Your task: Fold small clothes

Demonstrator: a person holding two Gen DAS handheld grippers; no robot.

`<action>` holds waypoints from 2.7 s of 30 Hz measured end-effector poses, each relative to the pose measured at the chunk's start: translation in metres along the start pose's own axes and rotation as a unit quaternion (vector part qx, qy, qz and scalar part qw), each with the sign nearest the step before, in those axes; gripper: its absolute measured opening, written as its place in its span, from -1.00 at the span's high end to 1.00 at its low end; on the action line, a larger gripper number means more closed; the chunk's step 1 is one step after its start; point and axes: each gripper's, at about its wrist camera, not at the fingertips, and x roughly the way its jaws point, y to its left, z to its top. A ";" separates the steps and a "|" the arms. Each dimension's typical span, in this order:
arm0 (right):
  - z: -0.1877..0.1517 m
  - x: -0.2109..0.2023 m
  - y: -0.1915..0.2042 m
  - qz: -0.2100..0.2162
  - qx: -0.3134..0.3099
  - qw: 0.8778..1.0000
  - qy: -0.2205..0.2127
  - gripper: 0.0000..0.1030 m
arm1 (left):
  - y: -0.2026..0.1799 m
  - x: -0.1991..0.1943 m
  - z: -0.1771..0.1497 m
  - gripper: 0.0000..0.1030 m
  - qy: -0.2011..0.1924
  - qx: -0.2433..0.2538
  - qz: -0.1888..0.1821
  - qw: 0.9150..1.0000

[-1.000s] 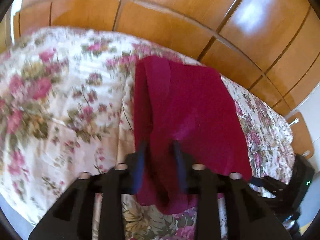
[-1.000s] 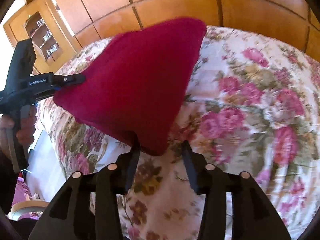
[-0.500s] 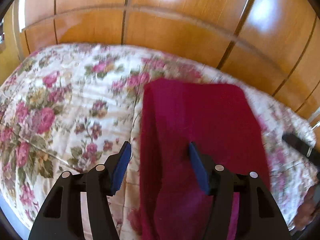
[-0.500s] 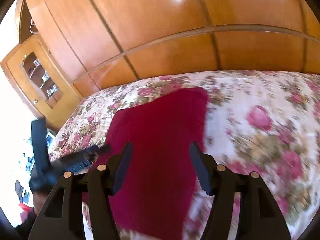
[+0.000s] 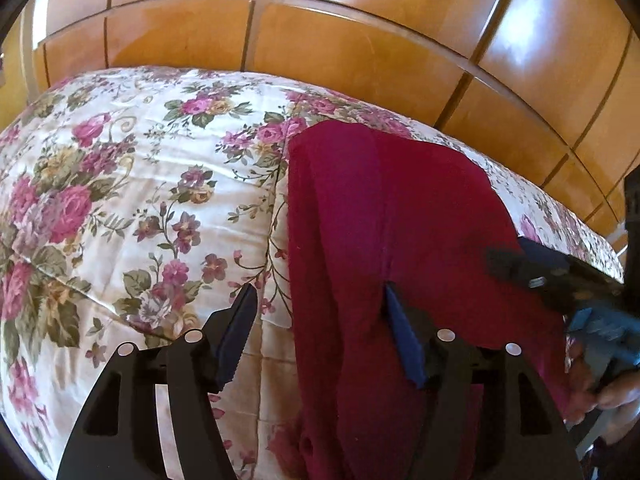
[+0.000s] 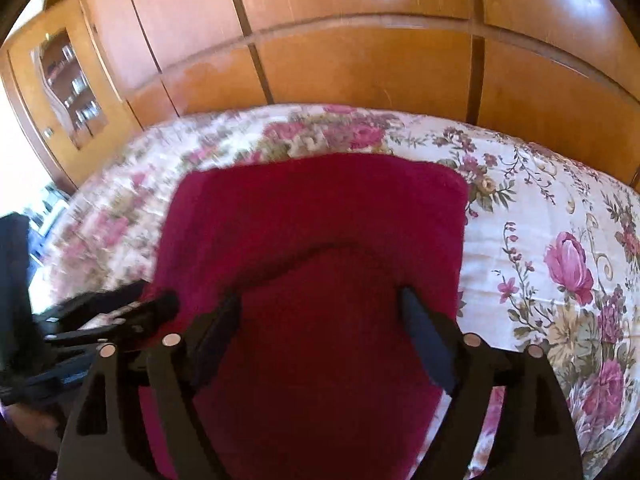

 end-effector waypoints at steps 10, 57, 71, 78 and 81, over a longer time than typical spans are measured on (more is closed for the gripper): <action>-0.017 0.002 -0.056 0.087 0.119 0.989 0.024 -0.68 | -0.002 -0.004 -0.002 -0.23 -0.018 0.017 -0.006 1.000; -0.135 -0.219 -0.199 -0.055 0.253 0.958 -0.126 0.15 | -0.290 0.019 -0.032 0.17 0.072 0.179 -0.282 0.940; -0.168 -0.233 -0.199 -0.226 0.206 0.946 -0.106 -0.55 | -0.301 0.032 -0.046 -0.44 0.071 0.200 -0.188 0.959; -0.181 -0.239 -0.133 -0.227 0.124 0.960 -0.104 0.25 | -0.303 0.026 -0.065 -0.52 0.022 0.255 -0.111 0.960; -0.196 -0.210 -0.123 -0.230 0.121 0.964 -0.064 0.25 | -0.297 0.029 -0.065 -0.53 0.022 0.249 -0.106 0.962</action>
